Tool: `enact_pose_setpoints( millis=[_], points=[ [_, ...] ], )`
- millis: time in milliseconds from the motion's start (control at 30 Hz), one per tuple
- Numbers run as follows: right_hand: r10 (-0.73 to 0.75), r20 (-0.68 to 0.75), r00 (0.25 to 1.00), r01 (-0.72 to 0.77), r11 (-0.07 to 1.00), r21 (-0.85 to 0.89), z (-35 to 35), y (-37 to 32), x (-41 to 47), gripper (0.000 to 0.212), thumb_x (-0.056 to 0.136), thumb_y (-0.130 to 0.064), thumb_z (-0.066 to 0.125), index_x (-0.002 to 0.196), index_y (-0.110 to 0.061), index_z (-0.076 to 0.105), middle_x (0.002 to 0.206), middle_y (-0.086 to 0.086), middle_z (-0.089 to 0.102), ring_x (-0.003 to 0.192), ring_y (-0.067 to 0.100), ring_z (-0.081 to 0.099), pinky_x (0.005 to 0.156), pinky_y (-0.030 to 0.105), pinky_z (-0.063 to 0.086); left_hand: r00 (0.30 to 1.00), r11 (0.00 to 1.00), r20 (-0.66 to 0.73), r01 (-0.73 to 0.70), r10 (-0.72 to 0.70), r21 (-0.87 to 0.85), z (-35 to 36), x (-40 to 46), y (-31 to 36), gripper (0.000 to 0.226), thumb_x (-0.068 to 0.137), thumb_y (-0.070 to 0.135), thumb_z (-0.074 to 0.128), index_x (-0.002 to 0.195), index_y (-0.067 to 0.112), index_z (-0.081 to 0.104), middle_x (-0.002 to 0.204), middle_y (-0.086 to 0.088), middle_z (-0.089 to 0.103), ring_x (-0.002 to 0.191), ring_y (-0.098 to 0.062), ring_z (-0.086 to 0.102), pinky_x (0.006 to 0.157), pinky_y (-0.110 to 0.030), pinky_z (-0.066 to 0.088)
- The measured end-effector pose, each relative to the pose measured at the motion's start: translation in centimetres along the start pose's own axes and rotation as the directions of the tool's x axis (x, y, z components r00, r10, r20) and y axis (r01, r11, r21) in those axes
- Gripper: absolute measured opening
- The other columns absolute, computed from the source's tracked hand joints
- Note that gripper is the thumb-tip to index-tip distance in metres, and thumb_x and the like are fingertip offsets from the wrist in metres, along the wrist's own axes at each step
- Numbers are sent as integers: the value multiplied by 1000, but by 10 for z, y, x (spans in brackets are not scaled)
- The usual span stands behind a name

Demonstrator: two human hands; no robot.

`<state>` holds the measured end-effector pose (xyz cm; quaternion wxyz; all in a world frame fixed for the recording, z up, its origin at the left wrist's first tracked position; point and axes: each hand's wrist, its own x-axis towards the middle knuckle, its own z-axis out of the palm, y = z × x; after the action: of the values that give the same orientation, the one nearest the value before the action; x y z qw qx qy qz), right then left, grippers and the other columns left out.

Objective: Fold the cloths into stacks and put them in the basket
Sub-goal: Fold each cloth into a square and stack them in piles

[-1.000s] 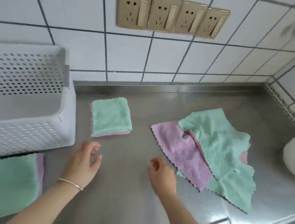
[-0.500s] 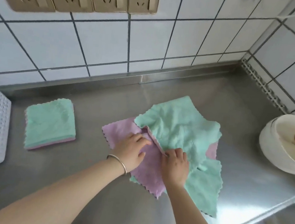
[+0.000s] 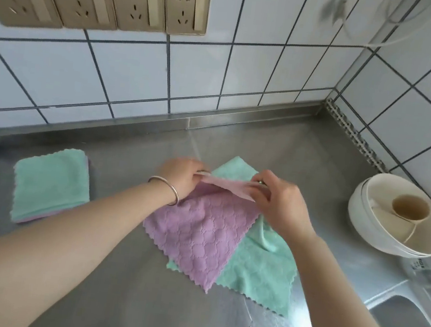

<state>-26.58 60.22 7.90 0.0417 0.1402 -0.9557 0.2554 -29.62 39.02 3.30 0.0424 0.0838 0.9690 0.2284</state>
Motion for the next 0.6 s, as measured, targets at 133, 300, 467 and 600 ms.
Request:
enact_pose_setpoints(
  millis=[133,300,467,600],
  points=[
    [9,222,975,53,961,-272,-36,-23,26,21,85,-27,61,68,-23,50,71,-2,50,76,25,53,61,29,32,985,983,-150,56,-83,-177,-64,-28,-33,25,91,12,50,108,18,68,108,-3,71,100,-23,63,86,-29,46],
    [-114,-3,993,111,968,-223,-46,-72,51,11,88,-15,53,80,-10,58,79,7,56,83,34,56,62,32,34,903,974,-392,100,-175,-204,-146,-69,-71,19,90,25,55,100,19,70,100,-4,73,94,-21,65,84,-28,48],
    [-263,-198,944,237,961,-144,-25,-153,48,18,90,-8,48,103,-7,62,89,17,67,79,38,58,59,32,34,794,968,-558,152,-239,-197,-221,-145,-110,21,92,21,52,103,14,68,95,-6,70,87,-22,64,75,-19,39],
    [-225,-207,952,268,939,217,-3,-201,29,17,91,-5,50,98,-11,64,78,7,61,70,23,53,59,26,40,750,962,-603,191,-271,-195,-242,-226,-132,22,92,11,50,107,13,66,87,4,63,70,-7,55,62,3,35]
  ],
)
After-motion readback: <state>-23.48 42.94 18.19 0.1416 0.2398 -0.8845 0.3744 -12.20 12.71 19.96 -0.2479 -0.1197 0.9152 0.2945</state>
